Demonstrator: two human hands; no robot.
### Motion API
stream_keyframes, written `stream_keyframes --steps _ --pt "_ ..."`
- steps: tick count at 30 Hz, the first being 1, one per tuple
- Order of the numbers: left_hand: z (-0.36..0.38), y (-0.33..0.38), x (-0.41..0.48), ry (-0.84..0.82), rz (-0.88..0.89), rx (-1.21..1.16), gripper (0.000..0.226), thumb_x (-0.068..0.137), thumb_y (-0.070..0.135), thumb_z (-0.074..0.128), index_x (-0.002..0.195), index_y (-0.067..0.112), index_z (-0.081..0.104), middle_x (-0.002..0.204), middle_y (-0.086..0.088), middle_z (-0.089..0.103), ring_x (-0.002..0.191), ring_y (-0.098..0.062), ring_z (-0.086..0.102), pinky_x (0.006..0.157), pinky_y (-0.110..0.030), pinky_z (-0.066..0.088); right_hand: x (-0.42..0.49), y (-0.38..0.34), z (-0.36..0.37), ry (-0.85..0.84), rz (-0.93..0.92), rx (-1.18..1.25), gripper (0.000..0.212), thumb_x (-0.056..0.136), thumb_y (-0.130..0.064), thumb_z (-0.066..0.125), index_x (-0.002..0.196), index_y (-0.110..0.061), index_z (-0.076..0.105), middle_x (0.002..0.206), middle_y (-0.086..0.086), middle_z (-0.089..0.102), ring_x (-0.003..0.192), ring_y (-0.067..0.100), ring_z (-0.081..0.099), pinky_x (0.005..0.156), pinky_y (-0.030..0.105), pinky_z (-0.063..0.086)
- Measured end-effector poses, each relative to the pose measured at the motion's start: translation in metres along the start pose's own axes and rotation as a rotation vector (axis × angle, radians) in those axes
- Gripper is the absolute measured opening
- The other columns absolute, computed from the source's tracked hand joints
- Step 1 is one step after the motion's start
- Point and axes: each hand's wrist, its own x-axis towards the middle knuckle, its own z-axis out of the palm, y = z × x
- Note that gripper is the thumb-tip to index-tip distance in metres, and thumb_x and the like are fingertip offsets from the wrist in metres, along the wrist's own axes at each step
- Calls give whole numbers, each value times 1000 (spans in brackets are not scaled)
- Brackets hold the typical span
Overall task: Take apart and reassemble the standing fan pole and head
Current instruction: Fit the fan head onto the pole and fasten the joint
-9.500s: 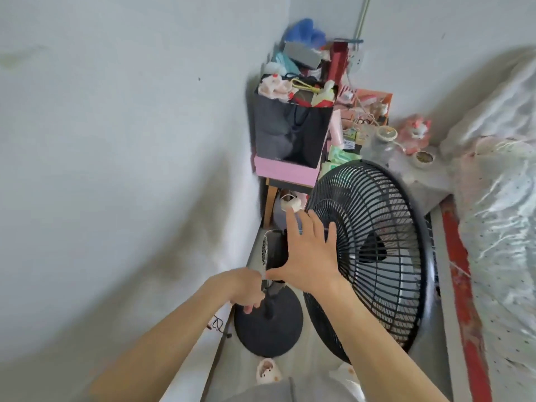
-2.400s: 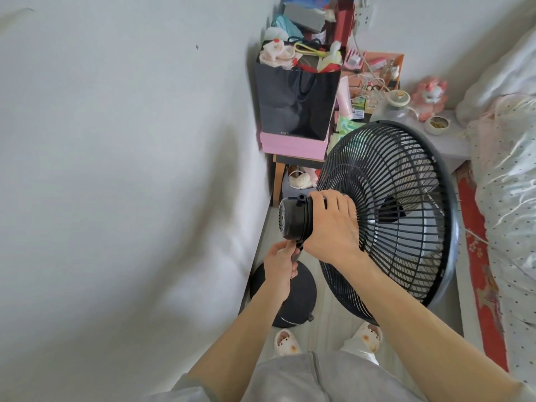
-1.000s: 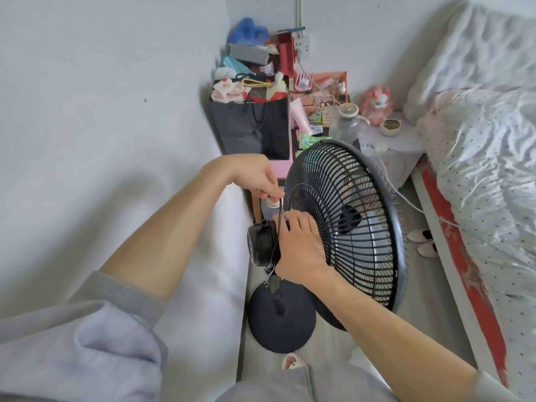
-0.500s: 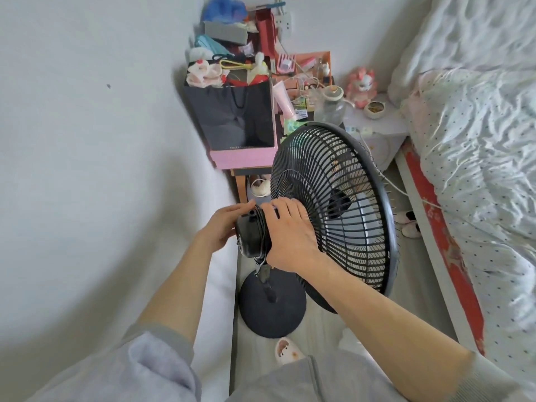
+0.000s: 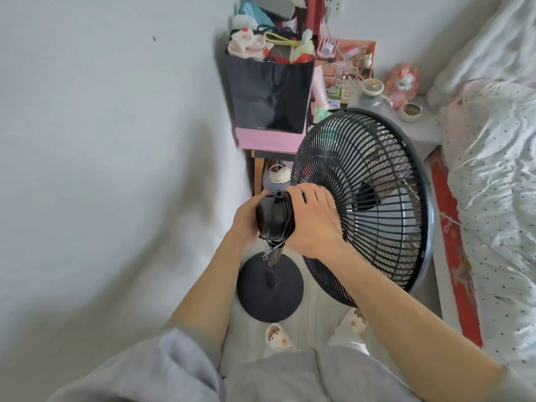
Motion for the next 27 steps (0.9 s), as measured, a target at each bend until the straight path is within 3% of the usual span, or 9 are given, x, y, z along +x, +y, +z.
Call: stream_keyframes --steps 3,5,8,11,15,17,20,23,27 --pt "-16 -16 -1 121 158 167 19 100 16 55 92 7 71 81 -11 64 69 -24 56 55 -27 45 2 2 -1 -16 9 -11 87 59 -41 74 138 -22 40 139 1 44 137 25 33 121 39 14" --pt "-24 -26 -9 170 198 274 21 98 16 60 82 7 70 69 -11 56 59 -22 47 47 -25 41 5 3 -4 -43 33 -4 89 60 -39 74 140 -22 39 141 1 41 138 25 30 122 39 12" --pt "-31 -43 -19 196 256 319 19 95 23 67 91 6 73 73 -6 65 65 -19 55 62 -30 51 8 3 -4 -54 47 -21 92 59 -36 74 142 -20 37 142 3 41 139 26 30 121 40 12" --pt "-31 -57 -25 271 329 348 10 93 22 70 98 17 77 87 2 75 78 -14 67 80 -32 56 7 0 0 -30 31 -50 91 58 -36 74 140 -19 39 139 4 44 136 28 34 121 41 16" --pt "-30 -69 -35 277 233 280 15 91 25 71 99 16 79 92 -3 77 89 -19 72 92 -38 58 7 -7 4 -8 20 -82 90 55 -34 72 138 -18 41 135 5 45 133 29 38 120 42 21" --pt "-32 -73 -40 294 228 335 18 93 35 68 100 23 79 90 3 77 93 -16 72 93 -35 57 7 -9 4 2 13 -77 89 55 -33 72 138 -17 42 134 5 46 131 29 39 119 42 21" --pt "-31 -75 -48 277 253 383 28 98 34 62 120 21 73 105 8 72 101 -12 67 87 -23 50 5 -11 5 12 10 -86 91 56 -35 74 138 -16 41 133 5 46 130 28 39 118 39 19" --pt "-27 -75 -52 219 256 357 31 100 32 59 128 21 68 104 8 73 91 -3 68 77 -12 51 2 -9 3 7 16 -87 92 56 -36 74 139 -16 40 135 5 46 131 28 38 118 40 18" --pt "-25 -81 -56 144 253 423 26 103 34 51 124 44 62 96 30 69 98 5 64 78 -13 47 1 -8 0 -10 26 -77 91 58 -35 73 140 -17 39 137 5 45 133 28 36 120 41 17"
